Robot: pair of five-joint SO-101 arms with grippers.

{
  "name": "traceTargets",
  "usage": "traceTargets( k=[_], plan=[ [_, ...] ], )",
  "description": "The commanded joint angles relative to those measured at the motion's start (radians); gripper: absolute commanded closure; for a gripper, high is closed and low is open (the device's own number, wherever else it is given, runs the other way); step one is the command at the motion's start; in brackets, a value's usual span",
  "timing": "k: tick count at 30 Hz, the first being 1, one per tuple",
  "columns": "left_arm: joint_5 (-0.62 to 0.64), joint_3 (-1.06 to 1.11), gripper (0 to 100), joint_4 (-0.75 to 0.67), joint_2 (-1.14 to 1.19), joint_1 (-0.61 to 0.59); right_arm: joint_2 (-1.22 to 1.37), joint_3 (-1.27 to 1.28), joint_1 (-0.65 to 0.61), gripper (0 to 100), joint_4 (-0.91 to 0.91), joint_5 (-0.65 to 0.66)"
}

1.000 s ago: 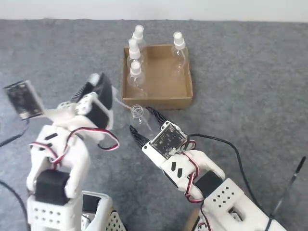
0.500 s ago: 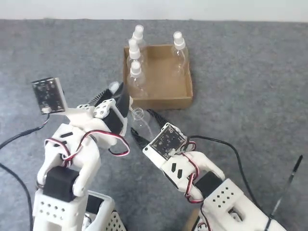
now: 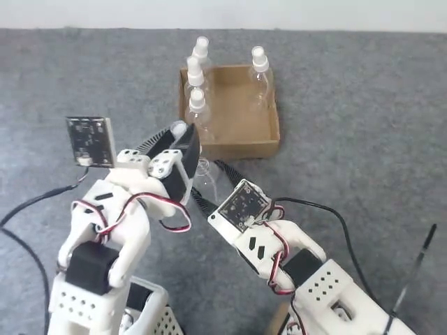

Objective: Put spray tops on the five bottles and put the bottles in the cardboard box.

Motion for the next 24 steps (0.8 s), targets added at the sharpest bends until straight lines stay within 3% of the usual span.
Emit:
traceTargets(
  k=[1,16,24],
  plan=[
    [-0.012,0.024,80,-0.006,-0.015,0.000,-0.018,-0.014,-0.004,94.4,-0.019,0.014],
    [-0.018,-0.085,80,-0.002,-0.017,-0.005,-0.016,-0.011,-0.001,94.4,-0.018,0.014],
    [-0.018,-0.113,80,-0.005,-0.017,-0.256,-0.021,-0.002,-0.004,94.4,-0.027,0.014]
  ],
)
